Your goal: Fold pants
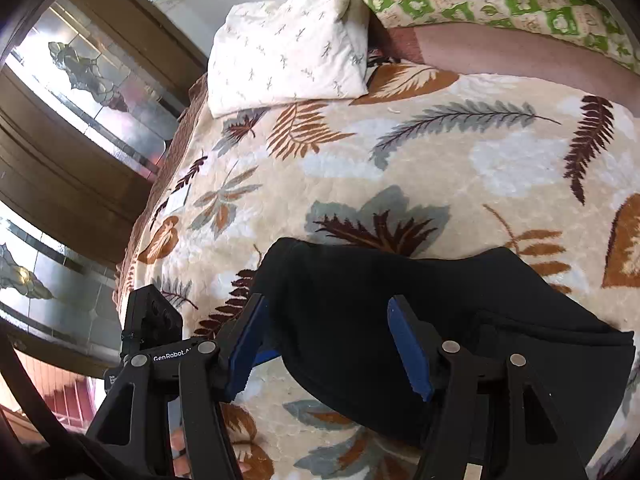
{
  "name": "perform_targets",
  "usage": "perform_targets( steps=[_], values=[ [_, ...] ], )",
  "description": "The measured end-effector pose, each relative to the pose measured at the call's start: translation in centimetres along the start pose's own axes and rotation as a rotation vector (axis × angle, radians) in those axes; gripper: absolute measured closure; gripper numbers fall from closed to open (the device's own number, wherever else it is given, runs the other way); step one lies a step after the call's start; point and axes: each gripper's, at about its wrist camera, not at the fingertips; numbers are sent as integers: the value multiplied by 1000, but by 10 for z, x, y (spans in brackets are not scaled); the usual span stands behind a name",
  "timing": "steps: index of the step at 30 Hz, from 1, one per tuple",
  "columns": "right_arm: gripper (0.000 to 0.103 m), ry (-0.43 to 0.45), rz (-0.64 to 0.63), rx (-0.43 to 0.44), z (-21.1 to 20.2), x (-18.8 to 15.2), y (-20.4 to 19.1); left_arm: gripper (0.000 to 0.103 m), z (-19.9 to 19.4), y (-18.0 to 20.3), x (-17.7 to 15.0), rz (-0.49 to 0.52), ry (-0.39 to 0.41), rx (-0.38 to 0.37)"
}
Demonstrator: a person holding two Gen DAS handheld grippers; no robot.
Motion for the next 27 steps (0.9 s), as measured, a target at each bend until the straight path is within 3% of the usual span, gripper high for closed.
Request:
perform_targets(
  steps=[5, 10, 15, 17, 20, 24, 27],
  values=[
    [39, -20, -1, -8, 9, 5, -2, 80, -4, 9, -15, 182, 19, 58],
    [39, -38, -3, -13, 19, 7, 0, 80, -2, 9, -24, 233, 53, 76],
    [39, -37, 32, -3, 26, 6, 7, 80, 10, 15, -21, 182, 80, 70],
    [39, -47, 34, -8, 29, 7, 9, 68, 12, 15, -20, 143, 90, 62],
    [39, -54, 34, -9, 32, 11, 9, 67, 9, 14, -23, 97, 95, 64],
    [39, -53, 37, 3, 33, 13, 9, 67, 5, 8, -19, 46, 33, 53],
    [38, -58, 39, 4, 35, 13, 10, 55, -2, 3, -16, -20, 11, -13]
  ],
)
Point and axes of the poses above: each gripper's, at about its wrist camera, not at the fingertips, and z roughly the way its jaws point, y to its right, x to its top, and after that the axes turned 4 degrees about x, right-handed
